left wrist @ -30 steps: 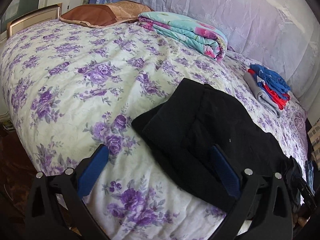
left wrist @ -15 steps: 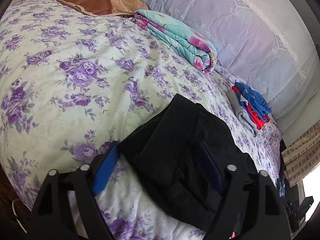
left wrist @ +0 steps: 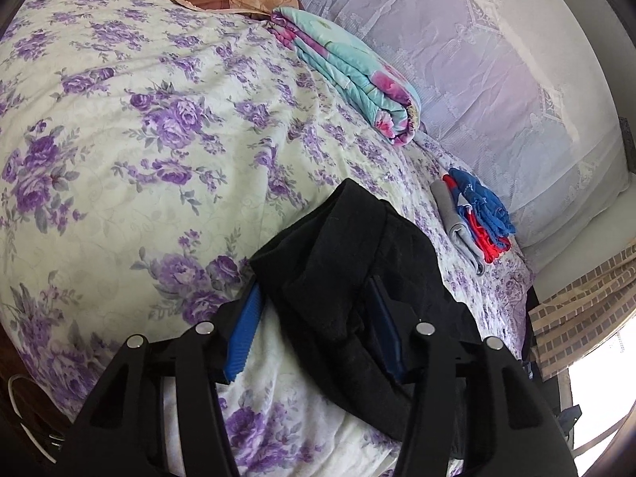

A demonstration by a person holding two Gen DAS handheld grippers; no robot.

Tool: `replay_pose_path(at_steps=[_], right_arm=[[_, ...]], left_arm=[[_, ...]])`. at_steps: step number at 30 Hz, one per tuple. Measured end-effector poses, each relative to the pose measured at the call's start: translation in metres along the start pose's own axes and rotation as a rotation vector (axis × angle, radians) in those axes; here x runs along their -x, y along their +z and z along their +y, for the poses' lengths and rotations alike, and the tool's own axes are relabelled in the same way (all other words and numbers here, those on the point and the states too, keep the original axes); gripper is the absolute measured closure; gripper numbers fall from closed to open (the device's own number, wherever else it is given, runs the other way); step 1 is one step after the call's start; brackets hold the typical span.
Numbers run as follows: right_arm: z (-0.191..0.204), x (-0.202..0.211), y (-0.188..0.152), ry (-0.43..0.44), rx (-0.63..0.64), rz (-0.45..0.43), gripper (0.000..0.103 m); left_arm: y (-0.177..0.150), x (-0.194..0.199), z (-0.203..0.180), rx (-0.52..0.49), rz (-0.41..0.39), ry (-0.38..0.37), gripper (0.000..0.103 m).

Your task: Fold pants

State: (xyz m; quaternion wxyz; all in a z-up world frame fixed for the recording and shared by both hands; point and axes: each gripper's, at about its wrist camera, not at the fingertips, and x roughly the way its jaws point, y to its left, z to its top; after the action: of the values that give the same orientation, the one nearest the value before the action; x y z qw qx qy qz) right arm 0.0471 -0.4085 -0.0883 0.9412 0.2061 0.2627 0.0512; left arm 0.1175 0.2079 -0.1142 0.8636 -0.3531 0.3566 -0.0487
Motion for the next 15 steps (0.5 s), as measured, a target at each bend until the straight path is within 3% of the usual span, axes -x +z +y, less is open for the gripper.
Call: replay_pose_path(at_steps=[5,7,9,12,15], right_arm=[[-0.007,0.003,-0.002,0.003,-0.023,-0.004,0.012],[-0.010,0.005,-0.002,-0.001,-0.024,-0.011,0.012],[-0.014,0.008,-0.001,-0.008,-0.029,-0.016,0.012],[-0.021,0.010,0.000,-0.019,-0.034,-0.020,0.012],[-0.030,0.008,0.000,-0.026,-0.044,-0.012,0.012]], left_arm=[[0.001,-0.008,0.001,-0.011,-0.006,0.005,0.051],[0.001,-0.006,0.003,0.006,-0.021,0.003,0.059],[0.001,-0.001,0.003,0.014,-0.040,-0.003,0.080],[0.003,0.013,-0.007,-0.003,-0.068,-0.014,0.084],[0.003,0.025,-0.026,-0.044,-0.097,0.020,0.084]])
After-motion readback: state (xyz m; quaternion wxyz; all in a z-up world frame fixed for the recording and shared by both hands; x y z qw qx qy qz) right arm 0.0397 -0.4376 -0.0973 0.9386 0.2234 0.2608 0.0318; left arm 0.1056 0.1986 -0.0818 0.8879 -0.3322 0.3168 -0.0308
